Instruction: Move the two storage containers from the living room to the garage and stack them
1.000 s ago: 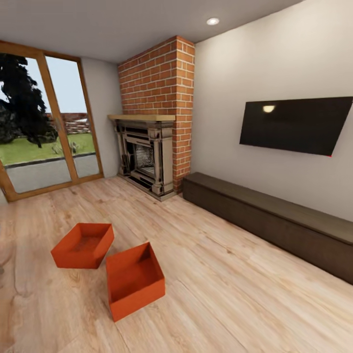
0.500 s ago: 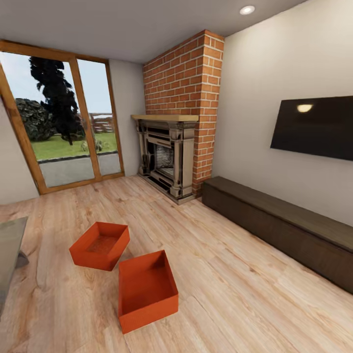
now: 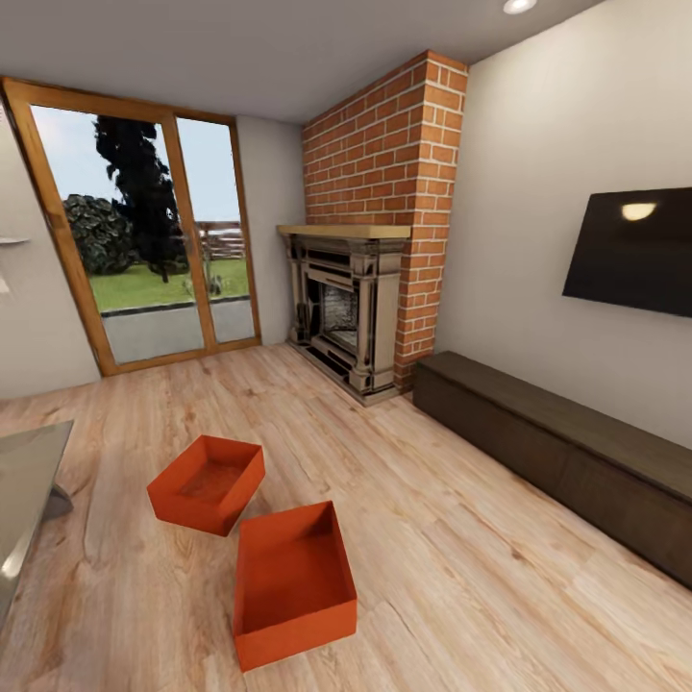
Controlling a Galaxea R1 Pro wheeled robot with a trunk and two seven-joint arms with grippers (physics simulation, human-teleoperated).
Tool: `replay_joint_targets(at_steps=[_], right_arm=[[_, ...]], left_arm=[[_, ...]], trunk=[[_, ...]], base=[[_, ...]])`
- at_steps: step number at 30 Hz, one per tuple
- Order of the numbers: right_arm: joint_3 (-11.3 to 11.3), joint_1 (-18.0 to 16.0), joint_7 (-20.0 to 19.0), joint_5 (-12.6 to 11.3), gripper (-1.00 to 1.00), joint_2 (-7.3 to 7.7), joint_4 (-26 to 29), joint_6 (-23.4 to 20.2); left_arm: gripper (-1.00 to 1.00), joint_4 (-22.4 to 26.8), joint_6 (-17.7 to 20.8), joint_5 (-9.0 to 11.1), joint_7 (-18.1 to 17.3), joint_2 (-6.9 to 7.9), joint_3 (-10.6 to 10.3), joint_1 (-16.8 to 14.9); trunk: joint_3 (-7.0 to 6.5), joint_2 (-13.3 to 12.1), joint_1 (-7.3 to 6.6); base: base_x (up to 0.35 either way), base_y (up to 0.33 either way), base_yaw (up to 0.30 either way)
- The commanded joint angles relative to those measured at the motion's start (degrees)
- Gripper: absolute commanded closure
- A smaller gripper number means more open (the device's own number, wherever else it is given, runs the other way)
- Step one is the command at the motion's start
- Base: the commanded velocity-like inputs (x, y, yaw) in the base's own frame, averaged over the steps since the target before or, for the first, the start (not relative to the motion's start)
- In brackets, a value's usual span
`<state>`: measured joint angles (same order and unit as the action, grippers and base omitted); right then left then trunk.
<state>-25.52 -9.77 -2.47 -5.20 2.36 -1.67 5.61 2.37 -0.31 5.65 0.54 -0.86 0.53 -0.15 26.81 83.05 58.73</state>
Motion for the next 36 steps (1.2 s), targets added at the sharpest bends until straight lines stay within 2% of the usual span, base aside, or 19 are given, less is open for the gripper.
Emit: replay_joint_targets(at_steps=[1, 10, 19, 36], right_arm=[[-0.38, -0.07, -0.26, -0.54, -1.0, 0.0, -0.18, 0.37], [-0.41, -0.07, -0.33, -0.43, -1.0, 0.01, -0.18, 0.38], [-0.28, -0.07, -0.32, -0.61, -1.0, -0.15, -0.18, 0.16], [-0.36, -0.07, -0.32, -0.69, -1.0, -0.08, -0.18, 0.24]], left_arm=[[-1.0, 0.01, -0.03, 0.57, 0.04, -0.01, 0.0, -0.02], [-1.0, 0.08, -0.04, 0.5, -0.01, -0.06, 0.0, -0.02], [-1.0, 0.07, 0.05, 0.5, -0.02, -0.02, 0.0, -0.02], [-1.0, 0.09, 0.0, 0.53, -0.01, -0.01, 0.0, 0.03]], trunk=[[0.05, 0.03, 0.0], [0.05, 0.03, 0.0], [0.05, 0.03, 0.0], [0.05, 0.03, 0.0]], base=[[0.009, -0.005, 0.003], [0.01, -0.001, 0.001], [0.252, 0.0, 0.003], [0.29, 0.0, 0.232]])
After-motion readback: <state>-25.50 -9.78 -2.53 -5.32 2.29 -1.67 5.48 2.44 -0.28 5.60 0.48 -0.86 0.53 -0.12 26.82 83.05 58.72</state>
